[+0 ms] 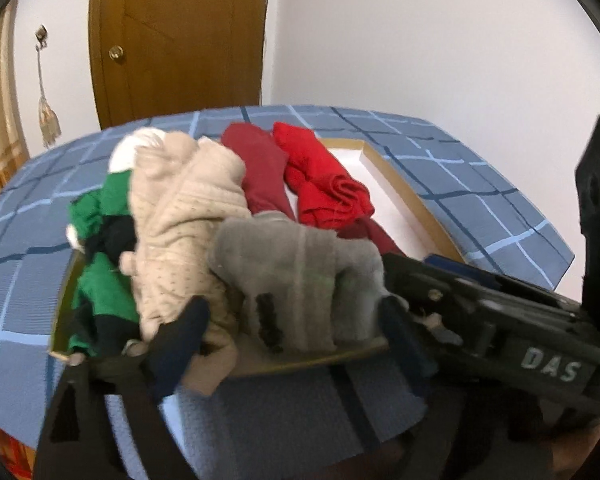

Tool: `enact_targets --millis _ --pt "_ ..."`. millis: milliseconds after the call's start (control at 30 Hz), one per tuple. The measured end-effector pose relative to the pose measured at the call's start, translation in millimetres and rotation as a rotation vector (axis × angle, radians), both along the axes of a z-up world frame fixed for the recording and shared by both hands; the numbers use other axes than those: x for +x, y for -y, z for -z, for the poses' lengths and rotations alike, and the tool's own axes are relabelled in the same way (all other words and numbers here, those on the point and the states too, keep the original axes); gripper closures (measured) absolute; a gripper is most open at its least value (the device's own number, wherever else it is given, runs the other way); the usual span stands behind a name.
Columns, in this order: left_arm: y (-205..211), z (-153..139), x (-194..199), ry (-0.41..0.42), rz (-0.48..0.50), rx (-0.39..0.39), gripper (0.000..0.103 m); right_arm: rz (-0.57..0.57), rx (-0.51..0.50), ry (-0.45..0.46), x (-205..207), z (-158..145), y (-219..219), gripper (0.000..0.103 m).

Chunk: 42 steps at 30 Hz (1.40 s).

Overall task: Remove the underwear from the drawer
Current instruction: 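Lower both pieces into the tray and open both tools, then withdraw both tools from the tray down into the open drawer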

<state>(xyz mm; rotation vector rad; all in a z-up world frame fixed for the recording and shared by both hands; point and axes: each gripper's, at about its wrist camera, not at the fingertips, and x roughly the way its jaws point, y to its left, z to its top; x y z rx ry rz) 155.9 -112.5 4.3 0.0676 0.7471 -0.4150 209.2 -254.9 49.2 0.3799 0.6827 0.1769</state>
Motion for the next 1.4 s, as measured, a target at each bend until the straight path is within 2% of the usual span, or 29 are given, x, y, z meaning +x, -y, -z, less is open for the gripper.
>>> enact_targets --millis 33,100,333,733,933,1400 --pt "-1.5 -2.0 -2.9 0.012 -0.01 0.0 0.001 0.005 0.009 0.006 -4.1 -1.5 1.4 0.043" --pt "-4.2 -6.1 -9.1 0.037 -0.032 0.001 0.001 0.015 0.039 0.028 -16.4 -5.3 4.8 0.041" --pt "-17.5 -9.9 -26.6 0.043 -0.058 0.005 0.001 0.046 0.077 0.076 -48.7 -13.3 7.5 0.04" --pt "-26.7 -4.0 -53.2 0.072 -0.068 0.042 0.001 0.059 0.056 0.119 -85.6 -17.4 1.9 0.04" --pt "-32.1 0.2 -64.0 0.079 -0.069 0.063 0.001 0.062 0.043 0.119 -100.6 -9.3 1.1 0.04" --pt "-31.5 15.4 -87.3 0.046 -0.015 0.09 0.001 0.066 0.015 0.113 -134.9 4.0 0.1 0.04"
